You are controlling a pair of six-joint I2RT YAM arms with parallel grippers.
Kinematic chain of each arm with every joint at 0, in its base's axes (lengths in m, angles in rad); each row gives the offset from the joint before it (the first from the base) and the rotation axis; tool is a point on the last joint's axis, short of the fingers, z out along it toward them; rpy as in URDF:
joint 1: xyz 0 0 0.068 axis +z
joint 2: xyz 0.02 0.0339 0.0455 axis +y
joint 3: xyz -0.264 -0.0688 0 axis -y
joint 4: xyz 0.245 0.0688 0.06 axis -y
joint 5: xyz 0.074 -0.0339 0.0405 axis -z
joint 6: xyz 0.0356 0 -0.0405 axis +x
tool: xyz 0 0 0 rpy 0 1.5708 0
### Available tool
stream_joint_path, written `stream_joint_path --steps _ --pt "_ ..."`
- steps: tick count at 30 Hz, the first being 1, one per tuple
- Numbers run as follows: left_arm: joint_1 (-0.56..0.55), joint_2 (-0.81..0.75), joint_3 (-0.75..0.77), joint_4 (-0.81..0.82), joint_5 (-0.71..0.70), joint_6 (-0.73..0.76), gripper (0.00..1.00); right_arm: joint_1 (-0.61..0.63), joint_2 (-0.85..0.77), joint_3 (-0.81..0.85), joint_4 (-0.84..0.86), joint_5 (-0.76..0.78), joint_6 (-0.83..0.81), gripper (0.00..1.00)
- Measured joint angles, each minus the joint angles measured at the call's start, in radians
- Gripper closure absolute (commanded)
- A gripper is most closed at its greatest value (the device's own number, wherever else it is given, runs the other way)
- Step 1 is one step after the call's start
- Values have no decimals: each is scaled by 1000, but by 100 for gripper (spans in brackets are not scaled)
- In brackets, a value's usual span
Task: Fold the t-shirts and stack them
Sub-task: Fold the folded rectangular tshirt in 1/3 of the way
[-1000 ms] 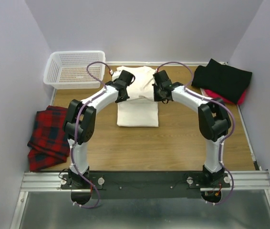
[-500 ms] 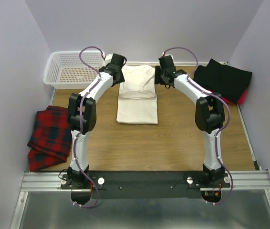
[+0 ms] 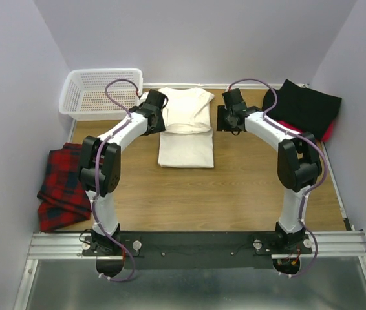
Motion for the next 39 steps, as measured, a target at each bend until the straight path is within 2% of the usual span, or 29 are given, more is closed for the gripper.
stream_joint_path --steps 6,12,20,26,27,28,30,33,36,39 --pt "-38 -18 -94 18 62 5 36 15 -44 -65 -8 -43 35 37" --pt "-63 35 -74 39 111 10 36 51 -18 -58 -7 -81 58 37" --pt "-61 181 64 4 113 11 36 63 98 18 -11 -114 81 37" --pt "-62 260 222 -19 76 7 36 62 143 101 -11 -103 86 37" --pt "-61 269 239 -22 70 6 36 62 155 124 -12 -93 86 37" --pt "-60 307 330 -40 36 2 36 63 191 188 -10 -56 85 37" --pt "-57 313 350 -49 21 -1 36 63 198 197 -13 -41 85 37" --pt "-46 345 443 -78 -23 -5 36 61 261 316 -36 47 85 36" --pt "-26 345 462 -89 -57 -8 36 56 273 349 -45 111 93 36" --pt "-6 313 386 -76 -70 -3 36 39 261 342 -53 123 106 36"
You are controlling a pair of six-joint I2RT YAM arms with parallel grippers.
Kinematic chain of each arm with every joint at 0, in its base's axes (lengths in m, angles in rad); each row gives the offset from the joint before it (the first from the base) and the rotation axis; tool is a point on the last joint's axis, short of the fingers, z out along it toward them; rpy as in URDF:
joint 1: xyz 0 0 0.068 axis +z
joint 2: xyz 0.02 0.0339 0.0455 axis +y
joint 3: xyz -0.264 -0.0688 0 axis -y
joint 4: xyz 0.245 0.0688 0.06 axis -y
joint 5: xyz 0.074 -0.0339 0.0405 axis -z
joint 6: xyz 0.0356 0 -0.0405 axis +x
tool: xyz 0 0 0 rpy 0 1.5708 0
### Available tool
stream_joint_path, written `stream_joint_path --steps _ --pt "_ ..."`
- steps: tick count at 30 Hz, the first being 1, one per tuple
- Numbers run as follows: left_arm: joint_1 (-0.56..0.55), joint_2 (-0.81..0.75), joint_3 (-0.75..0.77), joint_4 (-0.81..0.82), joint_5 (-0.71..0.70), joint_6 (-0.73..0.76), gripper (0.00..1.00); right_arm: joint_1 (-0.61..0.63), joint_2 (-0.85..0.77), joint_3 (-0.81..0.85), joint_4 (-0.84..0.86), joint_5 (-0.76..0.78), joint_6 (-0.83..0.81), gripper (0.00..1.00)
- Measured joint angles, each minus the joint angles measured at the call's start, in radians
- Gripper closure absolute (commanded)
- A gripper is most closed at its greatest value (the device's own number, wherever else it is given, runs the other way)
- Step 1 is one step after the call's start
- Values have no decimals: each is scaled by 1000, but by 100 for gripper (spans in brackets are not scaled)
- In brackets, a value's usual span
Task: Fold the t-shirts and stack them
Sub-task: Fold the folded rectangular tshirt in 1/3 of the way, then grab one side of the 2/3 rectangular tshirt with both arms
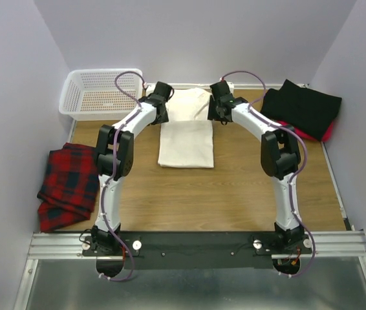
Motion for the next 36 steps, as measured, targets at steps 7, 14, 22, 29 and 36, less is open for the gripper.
stream_joint_path --steps 7,14,22,29,36 --pt "16 -201 -357 56 134 87 36 -34 -163 -213 -25 -165 -29 35" --pt "13 -413 -581 114 286 147 36 -28 -377 -484 -29 -383 -65 34" --pt "12 -561 -817 202 432 141 36 -27 -502 -725 -2 -510 -61 34" --pt "11 -591 -967 303 562 108 35 -27 -528 -822 70 -578 -26 34" --pt "11 -601 -1012 395 597 83 35 -27 -528 -869 169 -630 5 34"
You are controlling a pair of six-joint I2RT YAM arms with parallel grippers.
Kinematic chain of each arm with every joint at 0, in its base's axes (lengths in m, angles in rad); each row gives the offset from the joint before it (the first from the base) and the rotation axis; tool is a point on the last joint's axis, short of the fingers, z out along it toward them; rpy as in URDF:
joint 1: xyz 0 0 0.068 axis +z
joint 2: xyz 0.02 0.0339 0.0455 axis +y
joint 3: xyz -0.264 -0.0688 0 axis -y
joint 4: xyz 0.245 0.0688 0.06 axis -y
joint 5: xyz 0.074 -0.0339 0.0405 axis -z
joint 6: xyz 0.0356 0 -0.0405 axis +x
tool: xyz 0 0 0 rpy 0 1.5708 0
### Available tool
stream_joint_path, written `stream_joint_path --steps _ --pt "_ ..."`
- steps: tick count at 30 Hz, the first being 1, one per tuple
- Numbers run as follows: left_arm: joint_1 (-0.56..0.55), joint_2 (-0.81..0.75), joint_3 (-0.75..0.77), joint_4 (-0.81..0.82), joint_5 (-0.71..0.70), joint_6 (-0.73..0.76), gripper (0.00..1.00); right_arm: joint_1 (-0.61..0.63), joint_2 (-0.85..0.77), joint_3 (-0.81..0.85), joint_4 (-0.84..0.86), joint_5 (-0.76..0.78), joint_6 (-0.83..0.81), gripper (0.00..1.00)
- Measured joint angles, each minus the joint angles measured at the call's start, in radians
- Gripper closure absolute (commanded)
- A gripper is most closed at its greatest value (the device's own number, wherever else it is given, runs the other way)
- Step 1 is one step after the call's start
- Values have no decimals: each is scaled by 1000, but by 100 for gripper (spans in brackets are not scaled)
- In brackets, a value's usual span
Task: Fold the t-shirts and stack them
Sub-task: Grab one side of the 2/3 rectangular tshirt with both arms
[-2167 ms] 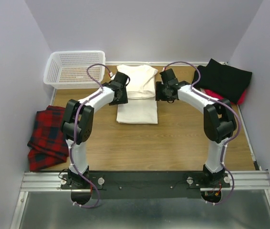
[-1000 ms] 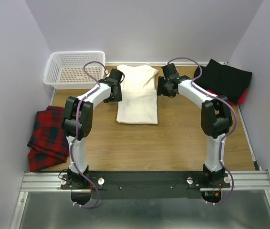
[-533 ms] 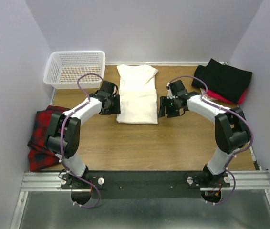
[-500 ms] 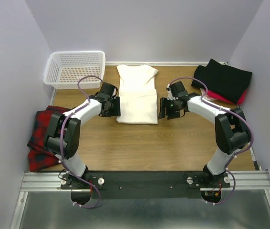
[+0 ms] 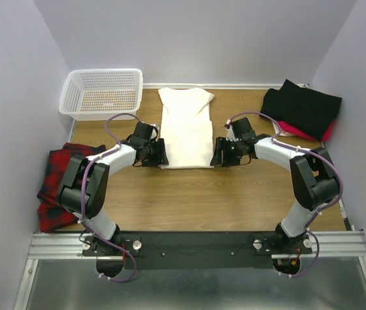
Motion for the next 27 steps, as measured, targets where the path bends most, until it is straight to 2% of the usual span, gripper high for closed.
stream_joint_path --steps 6,12,17,18,19,20,21,22,27 --pt "0 -3 -27 70 31 -18 35 1 4 -23 59 -30 26 36" --pt "1 -15 -56 111 42 -34 35 3 23 -54 116 -62 53 44" --pt "1 -26 -83 148 51 -52 38 8 55 -55 174 -98 73 64" --pt "2 -26 -85 153 53 -56 42 10 62 -55 188 -105 80 68" --pt "2 -26 -87 156 55 -58 47 13 70 -56 200 -109 82 81" --pt "3 -26 -89 160 56 -60 55 15 77 -57 209 -116 88 89" --pt "3 -26 -90 161 57 -61 82 15 82 -57 217 -119 87 98" --pt "3 -26 -95 163 59 -65 98 17 92 -57 225 -119 92 99" --pt "3 -19 -113 165 77 -74 100 20 108 -63 255 -140 108 99"
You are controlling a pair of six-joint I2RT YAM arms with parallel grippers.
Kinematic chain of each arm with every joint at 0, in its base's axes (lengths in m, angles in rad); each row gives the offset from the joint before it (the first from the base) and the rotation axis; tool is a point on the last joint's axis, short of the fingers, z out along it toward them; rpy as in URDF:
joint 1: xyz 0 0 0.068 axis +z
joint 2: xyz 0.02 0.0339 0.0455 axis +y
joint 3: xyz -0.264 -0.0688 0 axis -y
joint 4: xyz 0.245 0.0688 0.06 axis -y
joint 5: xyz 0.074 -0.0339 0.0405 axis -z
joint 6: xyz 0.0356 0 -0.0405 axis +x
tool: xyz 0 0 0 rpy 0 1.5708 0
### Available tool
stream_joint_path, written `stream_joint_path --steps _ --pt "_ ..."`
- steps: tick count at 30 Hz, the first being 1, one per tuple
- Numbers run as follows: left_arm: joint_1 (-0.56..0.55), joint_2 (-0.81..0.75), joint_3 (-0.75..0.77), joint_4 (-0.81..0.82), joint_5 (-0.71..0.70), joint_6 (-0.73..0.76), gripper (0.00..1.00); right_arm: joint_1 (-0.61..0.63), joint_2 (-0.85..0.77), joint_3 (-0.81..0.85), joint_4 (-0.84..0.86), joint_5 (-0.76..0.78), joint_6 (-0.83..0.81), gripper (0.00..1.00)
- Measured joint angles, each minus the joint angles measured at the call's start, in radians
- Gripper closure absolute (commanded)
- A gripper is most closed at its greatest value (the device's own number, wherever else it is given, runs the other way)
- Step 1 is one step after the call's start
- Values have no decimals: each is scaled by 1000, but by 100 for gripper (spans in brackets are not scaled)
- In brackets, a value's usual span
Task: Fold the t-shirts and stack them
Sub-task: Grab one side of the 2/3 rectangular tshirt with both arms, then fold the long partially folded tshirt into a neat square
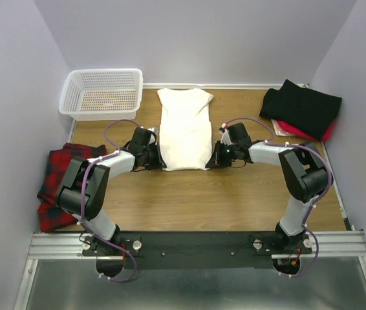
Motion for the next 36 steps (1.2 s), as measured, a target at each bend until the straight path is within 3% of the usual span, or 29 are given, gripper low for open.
stream_joint_path --steps 7,19,28,36 --pt "-1 -76 -63 -43 10 -4 100 16 -86 -116 26 -4 15 99" --pt "-73 -419 -183 -267 -1 -95 100 113 -373 -325 -36 2 66 99" --pt "-173 -538 -101 -491 -98 -178 100 161 -583 -330 -170 36 95 99" --pt "-195 -642 24 -657 -134 -213 100 186 -717 -267 -327 54 114 99"
